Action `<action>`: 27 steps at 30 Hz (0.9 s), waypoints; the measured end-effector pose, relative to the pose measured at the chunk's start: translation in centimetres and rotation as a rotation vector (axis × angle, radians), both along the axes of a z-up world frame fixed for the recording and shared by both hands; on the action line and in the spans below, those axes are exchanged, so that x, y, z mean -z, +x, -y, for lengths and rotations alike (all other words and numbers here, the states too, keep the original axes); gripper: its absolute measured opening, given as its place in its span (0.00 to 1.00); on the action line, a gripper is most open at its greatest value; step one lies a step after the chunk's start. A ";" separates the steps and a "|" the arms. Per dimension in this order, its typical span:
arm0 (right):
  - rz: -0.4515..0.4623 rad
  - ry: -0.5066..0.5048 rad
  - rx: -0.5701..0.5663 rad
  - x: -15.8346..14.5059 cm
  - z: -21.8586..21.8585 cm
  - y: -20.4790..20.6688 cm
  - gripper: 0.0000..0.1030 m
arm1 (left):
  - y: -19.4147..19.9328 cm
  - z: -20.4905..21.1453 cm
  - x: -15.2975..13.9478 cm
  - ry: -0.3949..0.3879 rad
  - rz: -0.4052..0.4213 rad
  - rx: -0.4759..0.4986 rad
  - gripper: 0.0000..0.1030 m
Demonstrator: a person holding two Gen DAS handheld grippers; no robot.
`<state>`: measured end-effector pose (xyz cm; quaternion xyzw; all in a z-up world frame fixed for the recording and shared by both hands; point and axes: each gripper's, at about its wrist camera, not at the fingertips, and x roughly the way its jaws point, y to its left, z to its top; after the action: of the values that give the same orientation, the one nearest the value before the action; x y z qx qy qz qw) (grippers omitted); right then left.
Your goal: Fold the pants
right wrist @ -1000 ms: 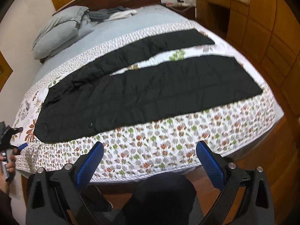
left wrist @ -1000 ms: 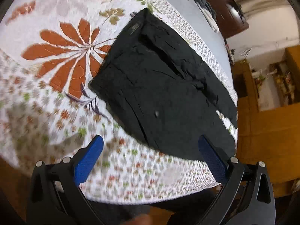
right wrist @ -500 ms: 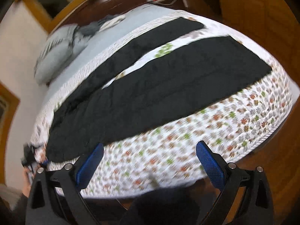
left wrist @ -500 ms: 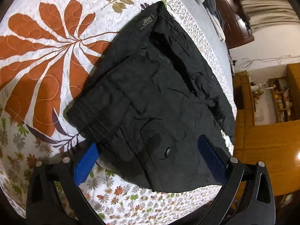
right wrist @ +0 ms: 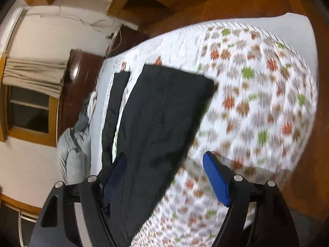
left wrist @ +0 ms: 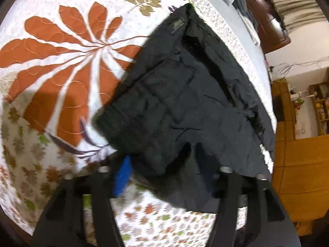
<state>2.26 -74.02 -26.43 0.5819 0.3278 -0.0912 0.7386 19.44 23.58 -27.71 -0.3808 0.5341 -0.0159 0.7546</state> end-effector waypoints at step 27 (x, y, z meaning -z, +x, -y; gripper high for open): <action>-0.015 -0.099 -0.129 -3.0 -2.4 5.1 0.08 | -4.1 -4.0 -4.6 0.102 -0.105 -0.148 0.15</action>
<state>7.35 -71.63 -23.42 0.5217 0.3655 -0.0638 0.7682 15.34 27.63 -23.13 -0.3807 0.5434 0.0869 0.7431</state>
